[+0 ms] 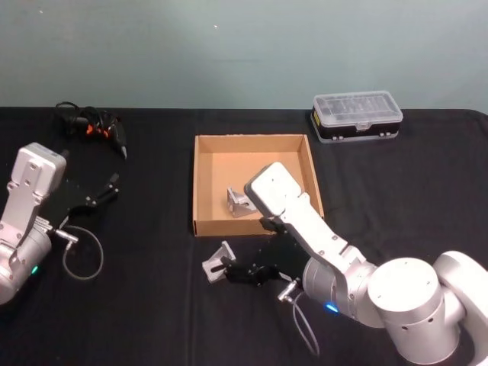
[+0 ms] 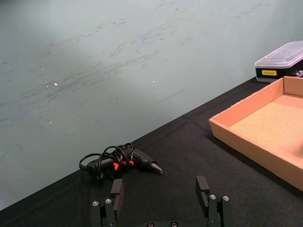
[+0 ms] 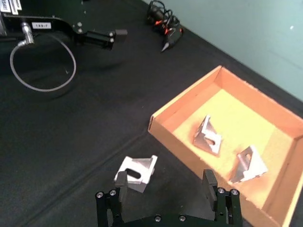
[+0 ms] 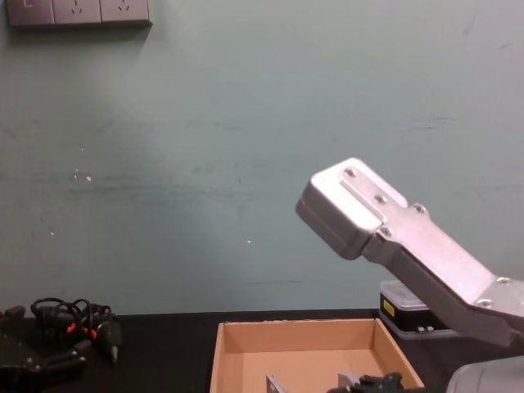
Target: Use one hand to pick up the angle iron from the table and place it into the box.
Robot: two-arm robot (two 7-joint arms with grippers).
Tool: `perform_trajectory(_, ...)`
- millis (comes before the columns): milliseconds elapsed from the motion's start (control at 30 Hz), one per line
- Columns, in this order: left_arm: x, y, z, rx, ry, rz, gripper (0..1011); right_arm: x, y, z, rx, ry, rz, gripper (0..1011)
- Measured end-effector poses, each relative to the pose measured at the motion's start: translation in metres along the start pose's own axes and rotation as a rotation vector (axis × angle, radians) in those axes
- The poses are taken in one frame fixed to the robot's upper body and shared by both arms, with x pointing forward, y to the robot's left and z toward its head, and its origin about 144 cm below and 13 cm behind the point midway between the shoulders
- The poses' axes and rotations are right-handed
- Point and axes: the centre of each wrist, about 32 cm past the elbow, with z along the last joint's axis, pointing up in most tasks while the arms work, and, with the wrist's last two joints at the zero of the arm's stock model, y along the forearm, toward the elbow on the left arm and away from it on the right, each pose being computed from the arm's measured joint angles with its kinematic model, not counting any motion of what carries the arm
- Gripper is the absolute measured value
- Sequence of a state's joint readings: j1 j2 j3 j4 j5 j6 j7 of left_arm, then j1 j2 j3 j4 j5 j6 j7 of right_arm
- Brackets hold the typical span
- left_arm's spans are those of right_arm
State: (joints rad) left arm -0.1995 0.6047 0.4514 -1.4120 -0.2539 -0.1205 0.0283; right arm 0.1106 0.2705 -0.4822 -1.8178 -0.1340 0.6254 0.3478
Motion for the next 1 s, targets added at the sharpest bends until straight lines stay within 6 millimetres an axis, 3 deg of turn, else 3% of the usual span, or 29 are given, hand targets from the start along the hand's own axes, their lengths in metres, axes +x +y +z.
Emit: perform_trajectory(1000,0.0,0.0,0.0,0.0,0.0,0.0,1000,0.0,0.024,0.006,-0.101,0.151,0.053,1004)
